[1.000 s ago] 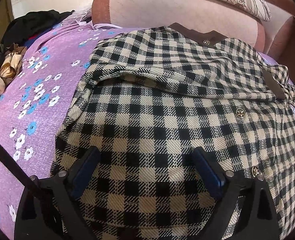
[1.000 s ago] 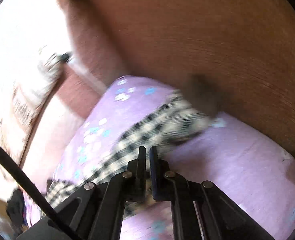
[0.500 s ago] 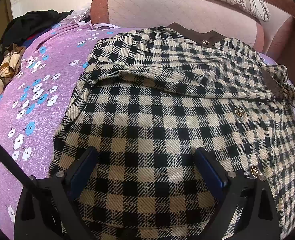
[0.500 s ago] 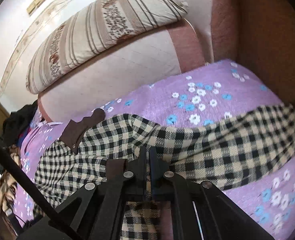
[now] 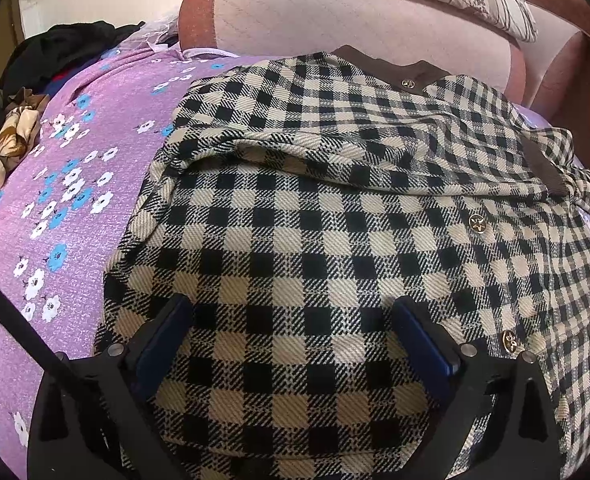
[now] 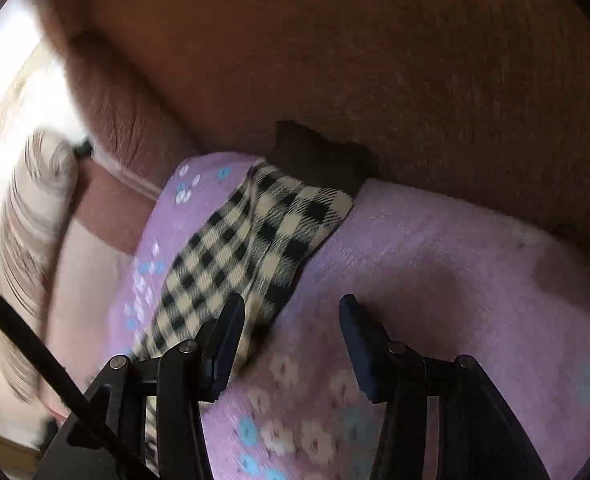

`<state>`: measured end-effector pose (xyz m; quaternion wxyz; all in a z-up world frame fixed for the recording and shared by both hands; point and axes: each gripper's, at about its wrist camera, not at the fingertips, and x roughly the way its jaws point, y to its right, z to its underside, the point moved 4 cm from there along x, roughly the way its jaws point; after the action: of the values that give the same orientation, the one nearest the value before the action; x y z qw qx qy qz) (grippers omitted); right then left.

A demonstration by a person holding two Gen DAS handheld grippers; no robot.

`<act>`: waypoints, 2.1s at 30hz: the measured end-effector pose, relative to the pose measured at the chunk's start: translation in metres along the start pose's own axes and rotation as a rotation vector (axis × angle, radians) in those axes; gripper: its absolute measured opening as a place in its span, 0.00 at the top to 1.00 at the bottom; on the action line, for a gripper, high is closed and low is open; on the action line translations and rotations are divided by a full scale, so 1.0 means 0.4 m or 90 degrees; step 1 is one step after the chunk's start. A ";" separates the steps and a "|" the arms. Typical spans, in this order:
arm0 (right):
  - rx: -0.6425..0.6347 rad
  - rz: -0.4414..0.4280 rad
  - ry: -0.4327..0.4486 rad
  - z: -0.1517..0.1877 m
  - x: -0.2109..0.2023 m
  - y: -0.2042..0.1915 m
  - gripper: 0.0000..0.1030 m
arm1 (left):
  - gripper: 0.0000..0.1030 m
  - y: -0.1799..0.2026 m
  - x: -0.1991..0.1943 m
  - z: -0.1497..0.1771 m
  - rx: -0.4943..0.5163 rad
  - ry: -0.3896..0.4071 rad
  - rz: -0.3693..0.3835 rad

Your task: Fold large clothes

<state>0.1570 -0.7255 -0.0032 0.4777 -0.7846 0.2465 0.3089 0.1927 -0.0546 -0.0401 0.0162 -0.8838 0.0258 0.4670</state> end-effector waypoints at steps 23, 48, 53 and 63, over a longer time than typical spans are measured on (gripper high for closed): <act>-0.452 -0.058 0.008 0.219 -0.067 -0.541 0.94 | 0.03 0.002 0.000 0.003 -0.001 0.002 -0.001; -0.814 -0.268 -0.285 1.042 -0.135 -0.525 0.44 | 0.04 -0.010 -0.137 -0.160 -0.059 0.075 0.132; -0.661 -0.245 -0.193 0.860 -0.141 -0.505 0.42 | 0.04 0.169 -0.137 -0.168 0.066 0.106 0.138; -0.446 -0.207 -0.168 0.626 -0.066 -0.394 0.42 | 0.75 0.395 0.048 -0.180 0.282 0.073 0.034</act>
<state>0.1841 -0.4308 0.0215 0.2517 -0.8822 -0.0642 0.3926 0.2535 -0.2165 -0.0162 0.1958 -0.8828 0.1519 0.3990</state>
